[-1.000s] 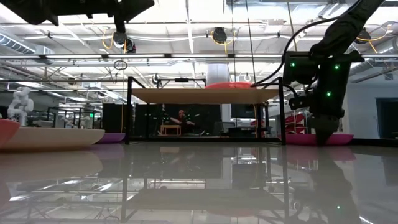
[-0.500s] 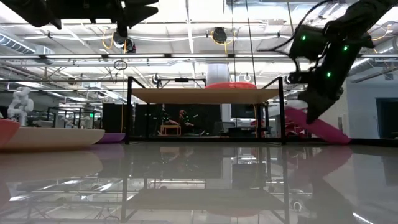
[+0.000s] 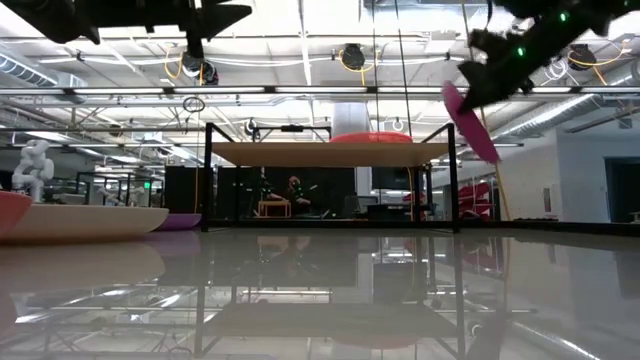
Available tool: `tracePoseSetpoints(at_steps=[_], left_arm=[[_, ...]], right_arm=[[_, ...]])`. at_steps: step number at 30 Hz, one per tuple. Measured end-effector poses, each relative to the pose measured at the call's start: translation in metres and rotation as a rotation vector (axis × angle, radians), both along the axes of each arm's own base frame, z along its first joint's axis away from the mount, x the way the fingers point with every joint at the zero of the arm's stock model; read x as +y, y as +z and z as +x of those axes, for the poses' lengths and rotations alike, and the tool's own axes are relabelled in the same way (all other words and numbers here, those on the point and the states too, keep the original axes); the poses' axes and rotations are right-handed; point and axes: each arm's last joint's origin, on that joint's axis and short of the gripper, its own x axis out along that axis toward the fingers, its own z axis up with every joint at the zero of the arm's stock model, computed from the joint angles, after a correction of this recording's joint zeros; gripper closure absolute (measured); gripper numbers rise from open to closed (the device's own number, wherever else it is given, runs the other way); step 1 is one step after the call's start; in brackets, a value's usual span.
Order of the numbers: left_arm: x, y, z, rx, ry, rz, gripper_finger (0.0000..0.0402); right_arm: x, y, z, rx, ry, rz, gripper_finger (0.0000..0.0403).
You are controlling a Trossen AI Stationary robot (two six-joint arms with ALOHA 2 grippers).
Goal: Place and stack plates onto a shelf
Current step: Put the large pink plate on the shelf
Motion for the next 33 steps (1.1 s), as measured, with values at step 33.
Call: tracePoseSetpoints(at_steps=[33], left_arm=[[-0.001,-0.004,-0.060,0.105,0.260,-0.022,0.0232]], right_arm=[[-0.009,0.062,0.210,-0.006,0.752,-0.255,0.0403]])
